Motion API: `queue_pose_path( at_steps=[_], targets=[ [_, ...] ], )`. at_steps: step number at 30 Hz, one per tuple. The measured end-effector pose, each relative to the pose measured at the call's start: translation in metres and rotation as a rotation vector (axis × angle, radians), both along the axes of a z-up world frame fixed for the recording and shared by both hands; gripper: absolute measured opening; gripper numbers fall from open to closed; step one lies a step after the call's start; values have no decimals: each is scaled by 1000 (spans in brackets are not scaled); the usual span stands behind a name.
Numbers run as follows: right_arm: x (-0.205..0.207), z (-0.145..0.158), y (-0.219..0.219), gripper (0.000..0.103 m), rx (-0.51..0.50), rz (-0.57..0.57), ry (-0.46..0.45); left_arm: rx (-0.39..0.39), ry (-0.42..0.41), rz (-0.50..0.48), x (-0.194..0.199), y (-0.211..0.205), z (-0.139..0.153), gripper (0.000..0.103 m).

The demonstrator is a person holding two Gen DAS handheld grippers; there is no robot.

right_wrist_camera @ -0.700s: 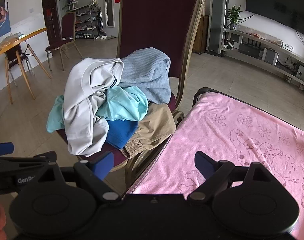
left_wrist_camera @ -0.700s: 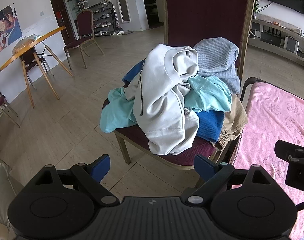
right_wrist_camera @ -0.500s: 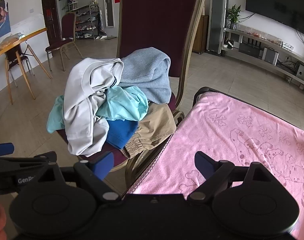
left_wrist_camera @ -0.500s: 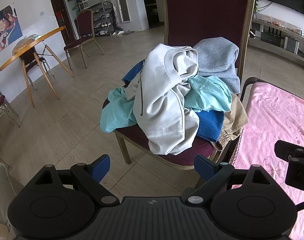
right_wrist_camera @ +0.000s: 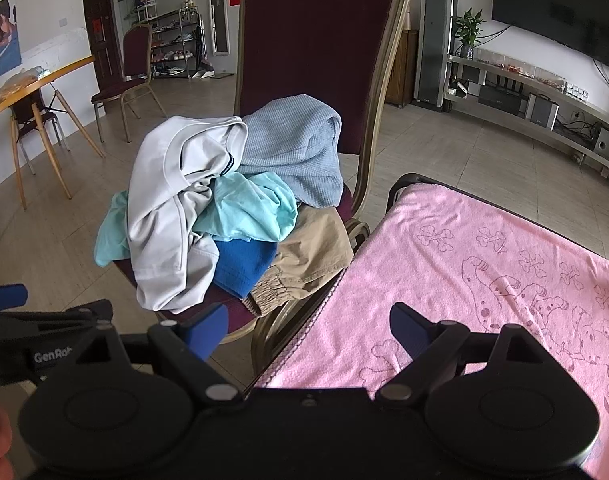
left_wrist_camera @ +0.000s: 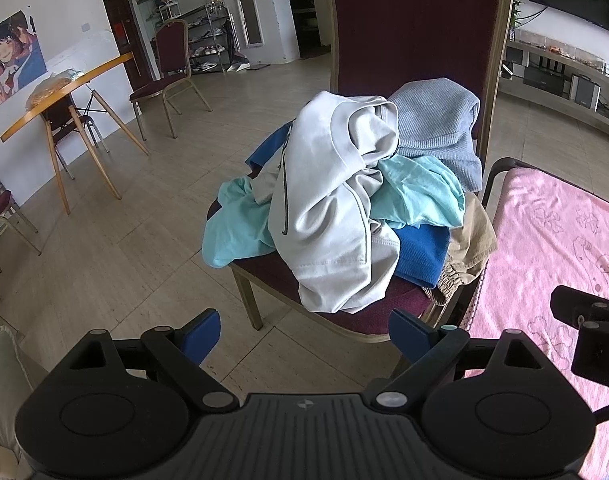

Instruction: Fold clothes

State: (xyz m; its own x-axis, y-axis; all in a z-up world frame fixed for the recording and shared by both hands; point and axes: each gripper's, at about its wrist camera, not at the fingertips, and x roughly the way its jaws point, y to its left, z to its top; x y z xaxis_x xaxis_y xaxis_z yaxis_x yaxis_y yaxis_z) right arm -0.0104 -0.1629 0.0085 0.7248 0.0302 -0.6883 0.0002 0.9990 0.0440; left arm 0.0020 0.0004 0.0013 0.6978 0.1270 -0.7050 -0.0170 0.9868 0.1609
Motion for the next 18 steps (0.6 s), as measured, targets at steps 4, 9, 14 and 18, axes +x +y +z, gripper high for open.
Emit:
queue_pose_path(
  at_steps=[4,9,14,18],
  targets=[
    [-1,1,-1,88,1,-1,0,1,-2,-1,0,-1,0,92],
    [-1,1,-2,88,1,0,1,1,-4,0,0,-1,1,92],
    [-1,1,-2,88,3,1,3,2,-5,1,0,-2,0,92],
    [-1,1,-3,88,4,1,4,2,-5,2,0,-2,1,92]
  ],
)
